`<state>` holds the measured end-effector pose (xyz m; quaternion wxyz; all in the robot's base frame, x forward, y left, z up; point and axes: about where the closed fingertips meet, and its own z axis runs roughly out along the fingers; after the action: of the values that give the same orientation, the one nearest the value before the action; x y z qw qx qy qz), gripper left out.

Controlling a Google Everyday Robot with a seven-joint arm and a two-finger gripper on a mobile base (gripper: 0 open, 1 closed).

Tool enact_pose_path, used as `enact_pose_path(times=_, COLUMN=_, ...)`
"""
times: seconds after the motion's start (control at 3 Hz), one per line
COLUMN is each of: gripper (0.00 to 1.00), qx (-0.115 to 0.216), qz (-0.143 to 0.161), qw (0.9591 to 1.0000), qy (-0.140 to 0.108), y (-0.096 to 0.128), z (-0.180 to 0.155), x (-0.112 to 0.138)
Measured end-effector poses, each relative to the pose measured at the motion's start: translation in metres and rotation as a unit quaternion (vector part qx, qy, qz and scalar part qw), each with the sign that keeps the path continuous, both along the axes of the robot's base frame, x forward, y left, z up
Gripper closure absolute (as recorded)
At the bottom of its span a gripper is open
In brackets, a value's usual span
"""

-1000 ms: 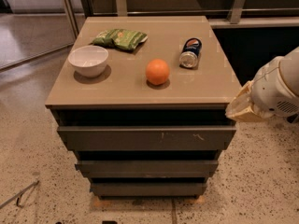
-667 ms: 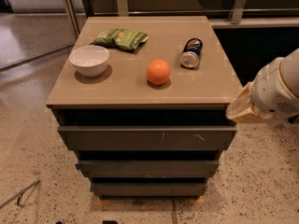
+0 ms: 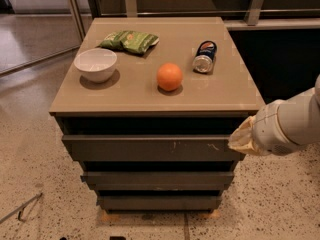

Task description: Open top drawer

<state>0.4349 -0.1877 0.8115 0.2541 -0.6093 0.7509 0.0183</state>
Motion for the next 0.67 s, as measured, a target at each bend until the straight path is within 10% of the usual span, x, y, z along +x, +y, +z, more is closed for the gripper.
enact_pose_path(times=0.33, gripper=0.98, qx=0.025, qz=0.024, qw=0.9994, qy=0.005, y=0.0221, z=-0.0470, x=0.0016)
enact_pose_path(times=0.67, gripper=0.75, qx=0.024, qz=0.024, qw=0.9994, qy=0.004, y=0.0220, z=-0.0469, x=0.0017)
